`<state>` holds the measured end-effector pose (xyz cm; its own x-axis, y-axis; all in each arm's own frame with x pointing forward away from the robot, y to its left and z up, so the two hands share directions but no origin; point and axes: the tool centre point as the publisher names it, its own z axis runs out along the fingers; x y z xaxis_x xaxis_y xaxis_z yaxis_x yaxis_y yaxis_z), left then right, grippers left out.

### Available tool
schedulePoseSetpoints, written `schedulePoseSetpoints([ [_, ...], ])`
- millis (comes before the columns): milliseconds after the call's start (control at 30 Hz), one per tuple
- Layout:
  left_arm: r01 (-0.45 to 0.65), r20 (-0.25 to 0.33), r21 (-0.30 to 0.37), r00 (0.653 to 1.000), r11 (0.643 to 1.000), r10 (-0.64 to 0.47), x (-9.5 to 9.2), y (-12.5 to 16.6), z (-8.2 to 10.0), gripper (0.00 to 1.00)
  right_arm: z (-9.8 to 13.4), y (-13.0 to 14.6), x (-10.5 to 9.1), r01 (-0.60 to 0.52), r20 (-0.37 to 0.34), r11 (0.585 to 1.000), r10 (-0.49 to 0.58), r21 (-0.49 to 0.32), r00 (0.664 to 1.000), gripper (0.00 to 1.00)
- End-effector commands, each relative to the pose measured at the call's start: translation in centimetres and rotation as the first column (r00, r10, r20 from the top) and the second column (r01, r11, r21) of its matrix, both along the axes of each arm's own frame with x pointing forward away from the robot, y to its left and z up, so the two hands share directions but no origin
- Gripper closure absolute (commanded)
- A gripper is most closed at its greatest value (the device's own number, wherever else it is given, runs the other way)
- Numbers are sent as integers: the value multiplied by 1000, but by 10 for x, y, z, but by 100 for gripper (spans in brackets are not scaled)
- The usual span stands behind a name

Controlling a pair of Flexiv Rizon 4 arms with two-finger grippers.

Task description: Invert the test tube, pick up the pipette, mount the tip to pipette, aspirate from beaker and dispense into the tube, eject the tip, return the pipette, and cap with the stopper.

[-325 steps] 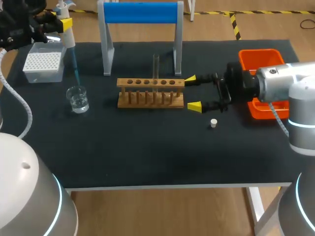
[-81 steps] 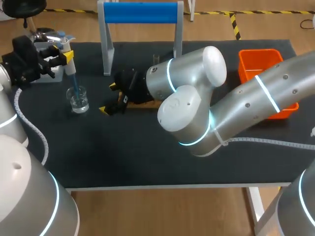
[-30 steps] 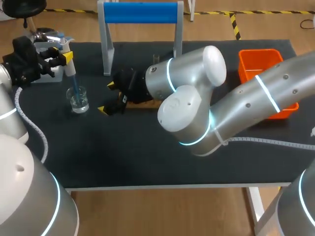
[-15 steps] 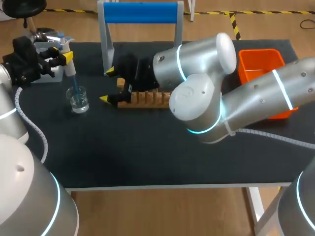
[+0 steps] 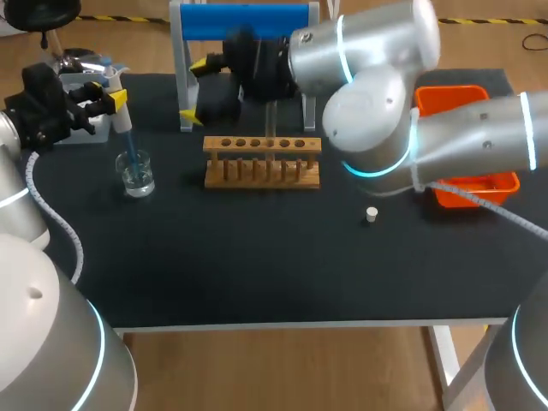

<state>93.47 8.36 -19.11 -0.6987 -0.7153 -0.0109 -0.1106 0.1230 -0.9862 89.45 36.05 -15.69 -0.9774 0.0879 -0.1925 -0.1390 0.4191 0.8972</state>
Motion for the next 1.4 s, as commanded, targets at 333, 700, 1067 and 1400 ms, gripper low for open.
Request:
schedulePoseSetpoints([
  [333,-2,2,0,1000,1000,2,1,-1,-1,100,40,17,21,-386,-191,922,384,25,903,85],
  [700,-2,2,0,1000,1000,2,1,-1,-1,100,52,54,34,-435,-189,889,455,140,870,100],
  [1067,-2,2,0,1000,1000,2,1,-1,-1,100,59,87,31,-481,-144,840,523,249,840,100],
  [1400,-2,2,0,1000,1000,2,1,-1,-1,100,63,114,24,-491,-126,813,548,315,827,100],
])
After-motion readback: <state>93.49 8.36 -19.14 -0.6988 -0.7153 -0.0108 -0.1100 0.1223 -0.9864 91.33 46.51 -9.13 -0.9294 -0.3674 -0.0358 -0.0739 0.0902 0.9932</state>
